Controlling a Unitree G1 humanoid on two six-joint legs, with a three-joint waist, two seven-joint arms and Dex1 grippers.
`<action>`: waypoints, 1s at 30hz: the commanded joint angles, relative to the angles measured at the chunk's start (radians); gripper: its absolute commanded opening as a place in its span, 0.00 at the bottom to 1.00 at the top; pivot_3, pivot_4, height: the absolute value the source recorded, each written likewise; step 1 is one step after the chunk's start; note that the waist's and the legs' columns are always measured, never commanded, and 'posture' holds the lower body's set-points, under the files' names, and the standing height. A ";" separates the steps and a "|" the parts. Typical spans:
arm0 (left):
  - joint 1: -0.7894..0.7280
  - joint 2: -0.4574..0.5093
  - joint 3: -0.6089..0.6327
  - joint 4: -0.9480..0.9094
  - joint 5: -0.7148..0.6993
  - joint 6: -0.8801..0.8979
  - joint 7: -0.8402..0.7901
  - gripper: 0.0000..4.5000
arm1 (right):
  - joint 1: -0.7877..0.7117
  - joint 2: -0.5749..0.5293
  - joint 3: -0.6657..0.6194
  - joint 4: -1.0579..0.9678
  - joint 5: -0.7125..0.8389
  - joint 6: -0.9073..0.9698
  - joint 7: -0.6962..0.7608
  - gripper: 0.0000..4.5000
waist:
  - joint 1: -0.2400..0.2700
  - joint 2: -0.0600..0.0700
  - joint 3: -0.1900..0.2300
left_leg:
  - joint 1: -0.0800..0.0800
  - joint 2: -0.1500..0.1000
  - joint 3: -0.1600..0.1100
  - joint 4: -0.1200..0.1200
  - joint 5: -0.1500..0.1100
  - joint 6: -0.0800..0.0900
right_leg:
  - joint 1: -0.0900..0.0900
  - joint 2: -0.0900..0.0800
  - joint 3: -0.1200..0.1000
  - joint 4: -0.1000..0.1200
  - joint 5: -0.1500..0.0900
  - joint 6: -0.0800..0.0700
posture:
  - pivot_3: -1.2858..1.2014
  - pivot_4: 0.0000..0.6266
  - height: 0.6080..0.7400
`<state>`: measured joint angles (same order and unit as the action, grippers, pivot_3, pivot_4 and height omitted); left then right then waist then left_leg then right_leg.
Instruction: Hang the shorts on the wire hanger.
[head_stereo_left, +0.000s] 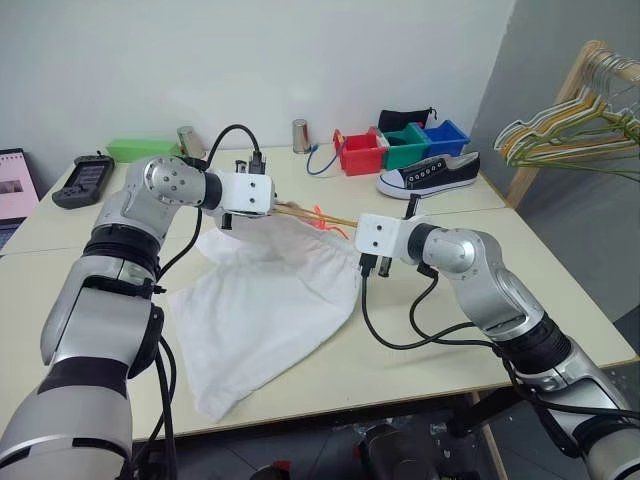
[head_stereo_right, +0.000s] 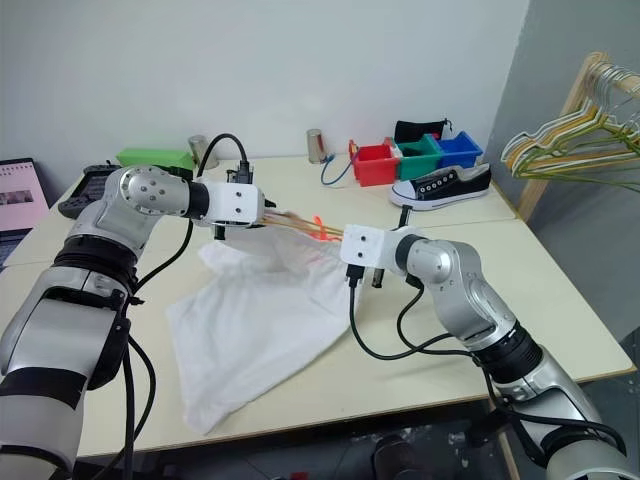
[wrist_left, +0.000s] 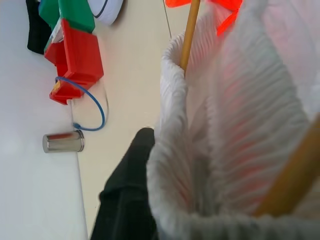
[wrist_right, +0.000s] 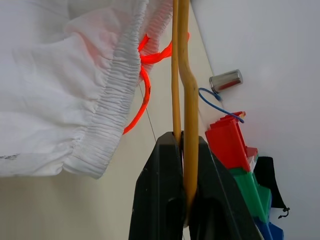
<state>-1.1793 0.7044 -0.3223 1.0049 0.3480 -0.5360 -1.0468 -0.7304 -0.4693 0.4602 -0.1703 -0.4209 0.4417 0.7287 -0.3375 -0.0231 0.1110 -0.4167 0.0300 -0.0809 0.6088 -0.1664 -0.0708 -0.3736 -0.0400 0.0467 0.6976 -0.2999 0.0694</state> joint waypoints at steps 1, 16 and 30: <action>-0.032 -0.007 0.011 -0.014 -0.006 -0.026 0.020 0.13 | -0.014 0.020 -0.028 -0.069 0.026 -0.014 0.017 0.00 | -0.002 0.000 0.000 | 0.000 0.000 0.000 0.000 0.000 0.000 | 0.000 0.000 0.000 0.000 0.000 0.000 | 0.40 0.00 1.00; -0.016 -0.006 0.001 -0.029 0.025 -0.037 0.061 0.00 | 0.007 0.002 -0.065 -0.119 0.082 0.060 0.127 0.26 | -0.035 0.000 0.000 | 0.000 0.000 -0.001 0.000 0.000 0.000 | 0.000 0.000 0.000 0.001 0.000 0.000 | 0.39 0.00 1.00; 0.179 0.057 0.049 -0.209 -0.052 0.044 0.027 0.00 | 0.025 -0.107 -0.390 -0.186 0.414 0.538 0.262 0.96 | -0.062 -0.001 -0.001 | 0.001 0.000 -0.001 0.000 0.000 0.001 | 0.001 -0.001 0.000 0.001 0.000 0.000 | 0.39 0.00 1.00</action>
<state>-1.0140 0.7250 -0.3219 0.8660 0.3430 -0.5287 -1.0121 -0.6856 -0.6113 0.1555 -0.3553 -0.0849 0.8484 1.0028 -0.3993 -0.0246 0.1095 -0.4154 0.0299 -0.0816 0.6092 -0.1658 -0.0699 -0.3728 -0.0407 0.0464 0.6999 -0.2995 0.0698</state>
